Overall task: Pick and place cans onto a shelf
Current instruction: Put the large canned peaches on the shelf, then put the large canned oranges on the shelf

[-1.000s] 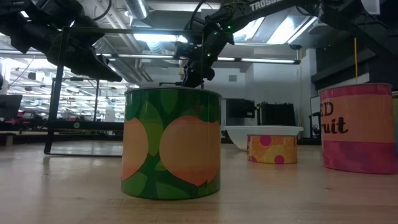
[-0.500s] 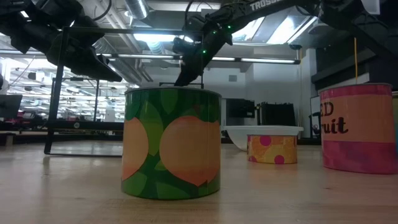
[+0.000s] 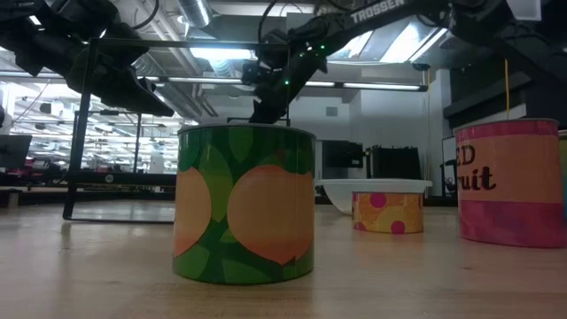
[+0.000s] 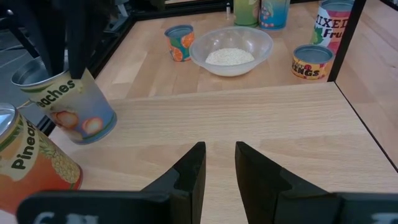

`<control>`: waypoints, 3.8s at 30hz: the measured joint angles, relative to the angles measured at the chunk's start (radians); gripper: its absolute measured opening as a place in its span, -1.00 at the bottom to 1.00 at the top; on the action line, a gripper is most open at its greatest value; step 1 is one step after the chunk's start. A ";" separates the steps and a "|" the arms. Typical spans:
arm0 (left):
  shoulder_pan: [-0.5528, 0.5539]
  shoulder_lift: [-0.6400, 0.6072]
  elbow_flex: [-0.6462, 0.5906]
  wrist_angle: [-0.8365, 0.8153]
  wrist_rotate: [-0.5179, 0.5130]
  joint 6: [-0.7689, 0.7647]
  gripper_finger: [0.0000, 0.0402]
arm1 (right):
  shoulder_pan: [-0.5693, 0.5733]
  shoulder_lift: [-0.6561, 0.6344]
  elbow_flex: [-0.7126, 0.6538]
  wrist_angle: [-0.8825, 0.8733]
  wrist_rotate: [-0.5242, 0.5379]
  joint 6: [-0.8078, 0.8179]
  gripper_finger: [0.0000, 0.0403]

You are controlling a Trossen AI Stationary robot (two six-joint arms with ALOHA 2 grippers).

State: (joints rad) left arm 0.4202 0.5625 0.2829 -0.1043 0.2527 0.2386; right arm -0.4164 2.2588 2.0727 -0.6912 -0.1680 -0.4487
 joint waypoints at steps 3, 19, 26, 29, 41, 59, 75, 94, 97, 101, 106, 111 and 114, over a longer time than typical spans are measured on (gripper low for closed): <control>0.000 0.000 0.000 -0.002 0.000 0.000 -0.60 | 0.000 0.001 0.000 -0.002 0.000 0.000 -0.54; 0.000 0.000 0.000 -0.010 0.000 0.000 -0.60 | -0.023 0.001 0.015 -0.037 -0.005 -0.004 -0.98; 0.000 0.000 0.000 -0.010 0.000 0.000 -0.60 | -0.036 0.003 0.058 -0.141 -0.008 -0.083 -0.99; 0.000 0.000 0.000 -0.009 0.000 0.000 -0.60 | -0.036 0.003 0.060 -0.150 -0.010 -0.143 -0.99; 0.000 0.000 0.000 -0.009 0.000 0.000 -0.60 | -0.037 0.004 0.060 -0.163 -0.093 -0.244 -1.00; 0.000 0.000 0.000 -0.010 0.000 0.000 -0.60 | -0.047 -0.004 0.133 -0.254 -0.131 -0.297 -1.00; 0.000 0.000 0.000 -0.010 0.000 0.000 -0.60 | -0.059 0.002 0.114 -0.229 -0.168 -0.321 -0.99; 0.000 0.000 0.000 -0.011 0.000 0.000 -0.60 | -0.059 0.027 0.114 -0.223 -0.167 -0.320 -0.97; 0.000 0.000 0.000 -0.011 0.000 0.000 -0.60 | -0.059 0.027 0.114 -0.223 -0.166 -0.320 -0.92; 0.000 0.000 0.000 -0.011 0.000 0.000 -0.60 | -0.059 0.027 0.114 -0.223 -0.166 -0.320 -0.82; 0.000 0.000 0.000 -0.011 0.000 0.000 -0.60 | -0.059 0.026 0.114 -0.223 -0.166 -0.320 -0.71; 0.000 0.000 0.000 -0.011 0.000 0.000 -0.60 | -0.059 0.026 0.114 -0.223 -0.166 -0.322 -0.62; 0.000 0.000 0.000 -0.011 0.000 0.000 -0.60 | -0.059 0.026 0.119 -0.225 -0.166 -0.318 -0.60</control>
State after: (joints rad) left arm 0.4204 0.5625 0.2829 -0.1150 0.2523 0.2382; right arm -0.4751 2.2852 2.1913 -0.9165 -0.3337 -0.7662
